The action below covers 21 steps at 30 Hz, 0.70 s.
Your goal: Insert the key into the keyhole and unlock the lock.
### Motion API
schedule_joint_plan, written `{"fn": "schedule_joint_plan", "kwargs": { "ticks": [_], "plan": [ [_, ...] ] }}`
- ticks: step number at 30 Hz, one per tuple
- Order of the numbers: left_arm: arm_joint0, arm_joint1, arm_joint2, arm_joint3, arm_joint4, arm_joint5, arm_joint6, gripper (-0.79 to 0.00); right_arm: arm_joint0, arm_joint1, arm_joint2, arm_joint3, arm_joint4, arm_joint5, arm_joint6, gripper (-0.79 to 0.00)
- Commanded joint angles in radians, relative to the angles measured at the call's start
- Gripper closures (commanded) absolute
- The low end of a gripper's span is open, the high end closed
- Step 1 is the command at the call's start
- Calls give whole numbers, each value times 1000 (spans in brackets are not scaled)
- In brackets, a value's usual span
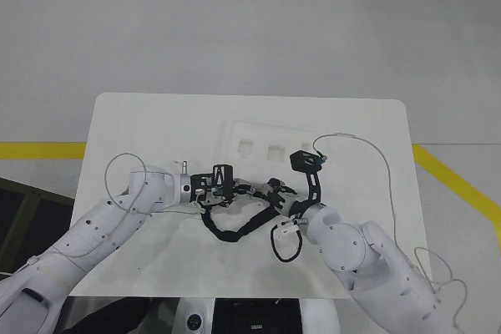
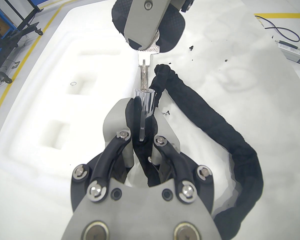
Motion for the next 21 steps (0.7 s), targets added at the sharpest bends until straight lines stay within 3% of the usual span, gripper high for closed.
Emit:
{"fn": "schedule_joint_plan", "kwargs": {
  "ticks": [1,21],
  "plan": [
    [0,0,0,0,0,0,0,0,2,-2,-4,2,-5,3,3,0],
    [0,0,0,0,0,0,0,0,27,-26,-32,41,-24,4,0,0]
  ]
}}
